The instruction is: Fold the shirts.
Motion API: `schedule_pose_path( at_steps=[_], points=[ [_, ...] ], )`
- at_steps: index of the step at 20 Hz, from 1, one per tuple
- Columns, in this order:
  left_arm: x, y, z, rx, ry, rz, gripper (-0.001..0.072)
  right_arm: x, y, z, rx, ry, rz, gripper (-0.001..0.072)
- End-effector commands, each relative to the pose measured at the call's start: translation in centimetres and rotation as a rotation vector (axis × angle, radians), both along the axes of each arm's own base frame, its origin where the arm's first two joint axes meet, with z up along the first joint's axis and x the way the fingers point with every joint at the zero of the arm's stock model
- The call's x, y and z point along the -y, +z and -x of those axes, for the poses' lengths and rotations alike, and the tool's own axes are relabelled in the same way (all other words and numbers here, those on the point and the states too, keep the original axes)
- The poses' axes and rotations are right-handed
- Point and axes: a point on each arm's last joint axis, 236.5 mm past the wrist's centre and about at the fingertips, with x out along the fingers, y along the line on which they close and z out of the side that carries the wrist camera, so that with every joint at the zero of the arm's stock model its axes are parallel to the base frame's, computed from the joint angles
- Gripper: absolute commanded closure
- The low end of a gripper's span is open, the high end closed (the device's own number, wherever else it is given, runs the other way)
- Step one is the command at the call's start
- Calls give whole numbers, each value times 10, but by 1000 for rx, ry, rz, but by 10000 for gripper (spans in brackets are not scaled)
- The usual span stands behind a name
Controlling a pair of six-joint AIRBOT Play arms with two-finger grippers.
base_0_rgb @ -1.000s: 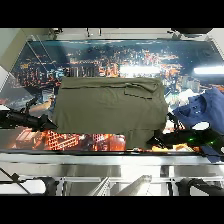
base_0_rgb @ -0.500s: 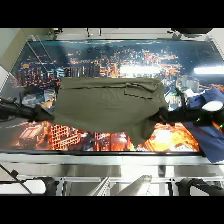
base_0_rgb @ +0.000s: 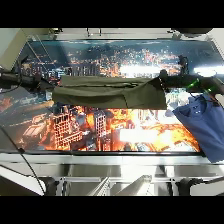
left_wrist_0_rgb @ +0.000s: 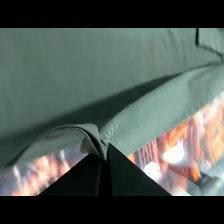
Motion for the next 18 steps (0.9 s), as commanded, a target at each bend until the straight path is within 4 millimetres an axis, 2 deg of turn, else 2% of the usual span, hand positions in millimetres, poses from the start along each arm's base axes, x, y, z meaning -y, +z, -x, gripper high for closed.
schedule_pose_path(
  at_steps=[1, 4, 7, 9, 13, 18],
  points=[
    [10, -21, -49, 45, -2, -9, 686, 6, -22, -55, 33, -62, -49, 698],
    [5, -54, -71, 43, 24, -16, 688, 15, -45, -78, 38, -107, -28, 698],
    [-12, -95, -72, -1, 84, -74, 690, 25, -62, -81, 32, -118, -12, 698],
    [-26, -109, -74, 0, 110, -134, 690, 34, -65, -83, 32, -128, -3, 698],
    [-35, -93, -99, 92, 155, -169, 690, 46, -72, -82, 30, -130, 38, 698],
    [-30, -87, -103, 107, 153, -162, 689, 46, -77, -79, 32, -114, 64, 698]
  ],
)
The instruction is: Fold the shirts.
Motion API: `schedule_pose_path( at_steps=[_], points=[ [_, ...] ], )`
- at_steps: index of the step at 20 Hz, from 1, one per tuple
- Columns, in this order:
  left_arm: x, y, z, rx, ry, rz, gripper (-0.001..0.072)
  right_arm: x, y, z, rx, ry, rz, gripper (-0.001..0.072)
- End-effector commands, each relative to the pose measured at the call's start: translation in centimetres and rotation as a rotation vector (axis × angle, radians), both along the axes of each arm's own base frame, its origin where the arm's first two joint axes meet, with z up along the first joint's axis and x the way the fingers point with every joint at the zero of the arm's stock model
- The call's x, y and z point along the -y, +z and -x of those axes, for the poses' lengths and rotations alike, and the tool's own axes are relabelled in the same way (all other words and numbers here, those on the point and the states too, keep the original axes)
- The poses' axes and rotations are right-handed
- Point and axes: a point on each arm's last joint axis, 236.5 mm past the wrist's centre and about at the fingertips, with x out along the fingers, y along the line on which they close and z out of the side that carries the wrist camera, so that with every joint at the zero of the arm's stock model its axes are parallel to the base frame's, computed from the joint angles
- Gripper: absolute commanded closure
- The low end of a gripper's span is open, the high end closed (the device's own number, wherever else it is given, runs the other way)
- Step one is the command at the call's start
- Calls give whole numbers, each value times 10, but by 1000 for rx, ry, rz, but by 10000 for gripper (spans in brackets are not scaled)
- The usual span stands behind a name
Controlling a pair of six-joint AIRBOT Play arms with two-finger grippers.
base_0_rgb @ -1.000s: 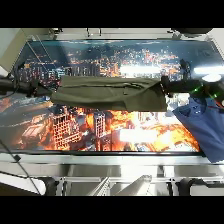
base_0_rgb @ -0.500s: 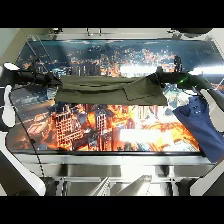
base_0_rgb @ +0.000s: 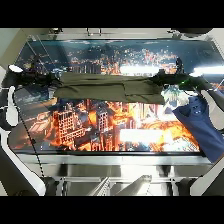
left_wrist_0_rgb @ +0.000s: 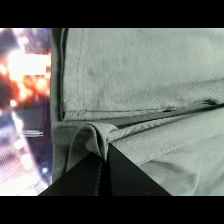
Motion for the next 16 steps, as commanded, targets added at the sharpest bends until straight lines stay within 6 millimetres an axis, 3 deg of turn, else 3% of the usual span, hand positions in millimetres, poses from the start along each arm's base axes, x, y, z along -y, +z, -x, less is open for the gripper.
schedule_pose_path(
  at_steps=[1, 2, 3, 4, 5, 6, 7, 8, 10, 13, 16],
  points=[
    [4, 2, -6, 19, 0, -11, 689, 0, -3, 1, 23, 25, 35, 697],
    [9, 2, -7, 21, -6, -12, 689, -4, -3, 2, 41, 46, 46, 688],
    [12, 3, -7, 24, -11, -13, 687, -8, -2, 4, 52, 67, 52, 590],
    [16, 5, -8, 28, -17, -16, 661, -11, 0, 7, 69, 97, 56, 421],
    [15, 12, -9, 41, -13, -19, 431, -14, 8, 11, 90, 138, 55, 329],
    [14, 22, -12, 61, -9, -25, 253, -10, 17, 14, 114, 176, 72, 321],
    [11, 34, -14, 83, -2, -32, 27, -1, 26, 16, 126, 198, 100, 321],
    [5, 48, -14, 106, 7, -39, 1, 12, 33, 17, 127, 204, 140, 315],
    [-7, 78, -16, 159, 30, -58, 2, 55, 35, 23, 49, 163, 238, -5],
    [-28, 119, -21, 245, 82, -89, 2, 92, 15, 46, -116, 117, 253, -3],
    [-32, 140, -19, 279, 91, -100, 4, 84, -8, 59, -200, 154, 207, -3]
  ],
)
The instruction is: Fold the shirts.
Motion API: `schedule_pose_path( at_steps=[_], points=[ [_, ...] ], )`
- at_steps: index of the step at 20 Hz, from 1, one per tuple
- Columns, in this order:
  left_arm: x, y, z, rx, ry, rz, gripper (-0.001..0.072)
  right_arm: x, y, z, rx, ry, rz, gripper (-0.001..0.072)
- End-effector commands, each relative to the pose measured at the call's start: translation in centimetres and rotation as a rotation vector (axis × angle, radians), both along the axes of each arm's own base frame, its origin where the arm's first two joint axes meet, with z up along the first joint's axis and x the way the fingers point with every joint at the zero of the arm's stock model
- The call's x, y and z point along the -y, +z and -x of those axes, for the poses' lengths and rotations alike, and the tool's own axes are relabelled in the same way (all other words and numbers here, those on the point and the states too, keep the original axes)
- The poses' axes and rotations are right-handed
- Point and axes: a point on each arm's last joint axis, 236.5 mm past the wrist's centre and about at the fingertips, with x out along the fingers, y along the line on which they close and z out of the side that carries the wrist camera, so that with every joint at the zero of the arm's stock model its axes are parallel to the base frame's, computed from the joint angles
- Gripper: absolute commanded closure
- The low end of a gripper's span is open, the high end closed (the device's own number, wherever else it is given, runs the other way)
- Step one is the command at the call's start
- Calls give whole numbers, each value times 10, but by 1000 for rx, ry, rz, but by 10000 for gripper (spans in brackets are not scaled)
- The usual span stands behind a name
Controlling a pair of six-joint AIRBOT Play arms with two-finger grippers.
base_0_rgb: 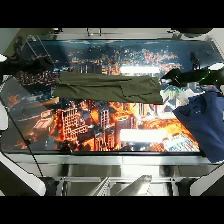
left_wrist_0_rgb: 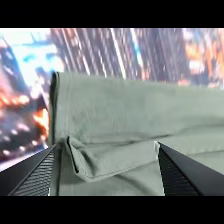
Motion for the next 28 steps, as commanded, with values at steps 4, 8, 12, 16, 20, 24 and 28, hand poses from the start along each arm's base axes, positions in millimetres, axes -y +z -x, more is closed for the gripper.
schedule_pose_path(
  at_steps=[4, 8, 12, 16, 20, 24, 28],
  points=[
    [11, 23, 1, 32, -9, -3, 14, -39, -46, 20, -180, 42, -71, -2],
    [50, 6, 5, -7, -70, 6, 327, -85, -55, 11, -182, 43, -166, 0],
    [102, -4, 11, -38, -168, 13, 688, -97, -46, -4, -137, 11, -202, 567],
    [181, -26, 29, -103, -336, 11, 689, -97, -24, -10, -95, 17, -199, 698],
    [266, -64, 38, -121, -445, -20, 690, -101, 30, -11, -26, 51, -207, 698],
    [333, -113, 37, -101, -437, -77, 690, -120, 97, 2, 41, 130, -289, 698],
    [374, -121, 40, -63, -439, -68, 690, -140, 170, 21, 119, 202, -450, 698]
  ],
)
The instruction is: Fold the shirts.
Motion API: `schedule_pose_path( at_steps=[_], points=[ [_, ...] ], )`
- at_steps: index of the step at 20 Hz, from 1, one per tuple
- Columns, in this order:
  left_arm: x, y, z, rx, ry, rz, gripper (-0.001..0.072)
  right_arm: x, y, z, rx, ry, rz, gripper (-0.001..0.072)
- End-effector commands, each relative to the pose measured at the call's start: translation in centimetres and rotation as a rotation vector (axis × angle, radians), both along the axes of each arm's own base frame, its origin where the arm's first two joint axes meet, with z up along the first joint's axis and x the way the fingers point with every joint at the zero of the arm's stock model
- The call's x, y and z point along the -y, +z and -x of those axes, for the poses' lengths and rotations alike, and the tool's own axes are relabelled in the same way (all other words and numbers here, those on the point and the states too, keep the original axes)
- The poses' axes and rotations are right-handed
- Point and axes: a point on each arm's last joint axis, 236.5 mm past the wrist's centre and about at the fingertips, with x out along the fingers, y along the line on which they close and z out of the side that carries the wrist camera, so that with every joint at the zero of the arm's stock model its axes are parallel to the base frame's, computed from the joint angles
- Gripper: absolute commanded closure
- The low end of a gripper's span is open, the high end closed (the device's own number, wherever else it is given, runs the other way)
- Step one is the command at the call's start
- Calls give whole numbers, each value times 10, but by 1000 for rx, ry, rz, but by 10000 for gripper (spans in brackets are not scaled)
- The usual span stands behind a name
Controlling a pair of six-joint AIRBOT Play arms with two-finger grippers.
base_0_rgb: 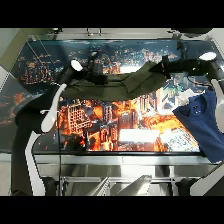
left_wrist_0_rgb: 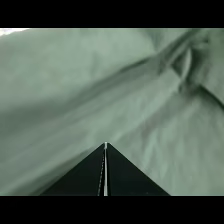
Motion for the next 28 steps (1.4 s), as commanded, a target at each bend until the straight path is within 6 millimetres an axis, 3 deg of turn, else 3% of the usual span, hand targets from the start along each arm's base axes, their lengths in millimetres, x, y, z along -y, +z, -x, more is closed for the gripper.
schedule_pose_path(
  at_steps=[1, 3, 5, 10, 13, 15, 17, 19, 22, 25, 26, 27, 28],
  points=[
    [39, -7, 1, 55, 3, 4, 690, -21, 74, 18, 78, 63, -178, 698],
    [53, -5, 6, 62, -13, 13, 690, -31, 110, 23, 145, 80, -256, 698],
    [69, -4, 14, 63, -32, 20, 689, -45, 130, 29, 176, 96, -294, 698],
    [114, 7, 33, 58, -54, 99, 689, -80, 130, 36, 182, 132, -282, 698],
    [111, 15, 49, 13, -109, 83, 689, -95, 122, 41, 173, 159, -257, 698],
    [80, 40, 61, -51, -153, 69, 690, -103, 108, 40, 154, 159, -218, 698],
    [23, 82, 62, -100, -149, 64, 697, -119, 95, 33, 146, 133, -181, 698],
    [-44, 126, 51, -102, -63, 75, 698, -145, 90, 23, 163, 90, -175, 698],
    [-150, 185, 33, -52, 148, 134, 698, -204, 77, 9, 223, 1, -154, 697],
    [-215, 211, 38, -35, 268, 234, 696, -271, 41, 0, 241, -128, -121, 695],
    [-231, 211, 41, -36, 287, 253, 696, -288, 23, -3, 236, -183, -106, 626],
    [-242, 209, 45, -48, 306, 273, 696, -305, 2, -4, 222, -247, -99, 405],
    [-254, 202, 48, -62, 326, 278, 696, -320, -14, -2, 214, -290, -97, 250]
  ],
)
